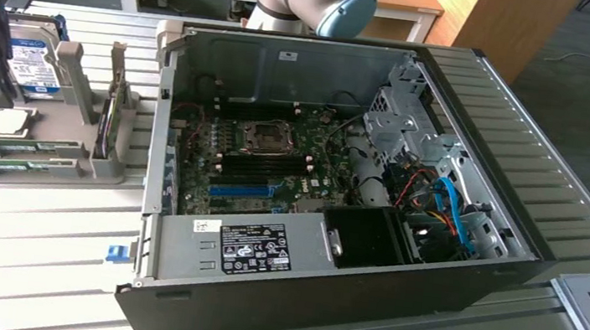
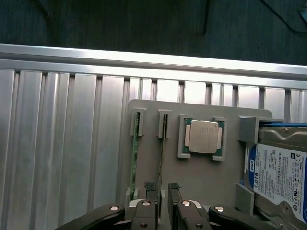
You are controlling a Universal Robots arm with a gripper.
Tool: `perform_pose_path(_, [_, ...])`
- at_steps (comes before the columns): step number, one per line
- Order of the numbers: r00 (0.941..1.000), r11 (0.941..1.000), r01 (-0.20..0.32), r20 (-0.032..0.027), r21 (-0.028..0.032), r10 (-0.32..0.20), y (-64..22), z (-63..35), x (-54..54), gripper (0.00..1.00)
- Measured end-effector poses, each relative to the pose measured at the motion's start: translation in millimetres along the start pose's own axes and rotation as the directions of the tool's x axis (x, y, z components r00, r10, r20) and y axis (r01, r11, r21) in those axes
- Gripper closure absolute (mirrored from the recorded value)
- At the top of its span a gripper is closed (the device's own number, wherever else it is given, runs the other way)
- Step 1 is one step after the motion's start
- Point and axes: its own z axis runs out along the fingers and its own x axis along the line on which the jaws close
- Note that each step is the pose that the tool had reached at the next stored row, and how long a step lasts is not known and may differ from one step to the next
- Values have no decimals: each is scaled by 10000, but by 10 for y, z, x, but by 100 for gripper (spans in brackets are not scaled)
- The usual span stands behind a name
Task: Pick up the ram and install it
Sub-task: 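Pick up the ram and move it above insertion slot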
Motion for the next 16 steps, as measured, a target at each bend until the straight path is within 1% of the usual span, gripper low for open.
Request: perform_pose_path(16, [10000, 10000, 0, 0, 0, 0, -12, 282, 4, 76])
